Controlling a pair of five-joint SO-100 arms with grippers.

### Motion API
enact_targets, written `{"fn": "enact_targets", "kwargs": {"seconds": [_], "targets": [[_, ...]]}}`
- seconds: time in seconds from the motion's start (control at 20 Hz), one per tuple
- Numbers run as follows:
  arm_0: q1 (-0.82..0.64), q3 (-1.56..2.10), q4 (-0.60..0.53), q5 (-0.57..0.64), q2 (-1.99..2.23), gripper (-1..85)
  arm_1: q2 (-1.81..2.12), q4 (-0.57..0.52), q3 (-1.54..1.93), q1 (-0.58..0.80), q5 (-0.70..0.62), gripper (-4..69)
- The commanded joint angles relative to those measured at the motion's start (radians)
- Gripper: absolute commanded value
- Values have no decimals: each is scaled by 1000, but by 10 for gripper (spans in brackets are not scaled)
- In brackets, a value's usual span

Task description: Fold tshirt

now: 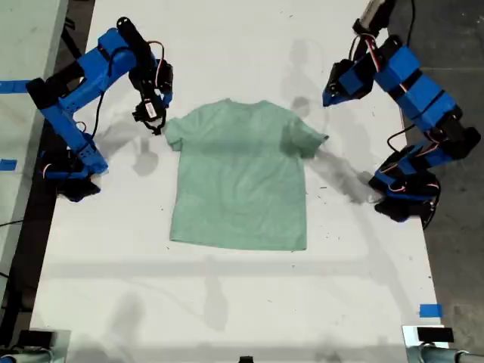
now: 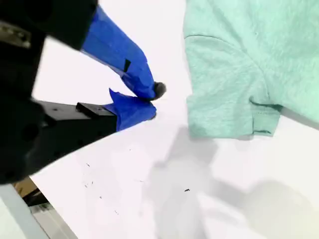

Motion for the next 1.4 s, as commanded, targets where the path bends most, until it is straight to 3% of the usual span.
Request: {"fn": "enact_targets", "kwargs": {"seconds": [0.0,0.2,0.65,0.85,0.95,1.05,1.35], "targets": [[-8,-60,9,9,-6,0,6,-20,43,18,-37,130],[-5,-60,0,9,-15,0,38,-153,285,40,-92,273],[-3,-60,-3,11,-20,0,-44,-554,683,103,-202,274],[-3,-60,-6,11,-34,0,-206,-669,687,124,-232,268],[-6,-60,-5,11,-37,0,-252,-687,669,132,-247,214],[-9,-60,-5,11,-38,0,-275,-687,653,141,-252,36],[-9,-61,-5,11,-40,0,-262,-623,614,129,-258,-21]]}}
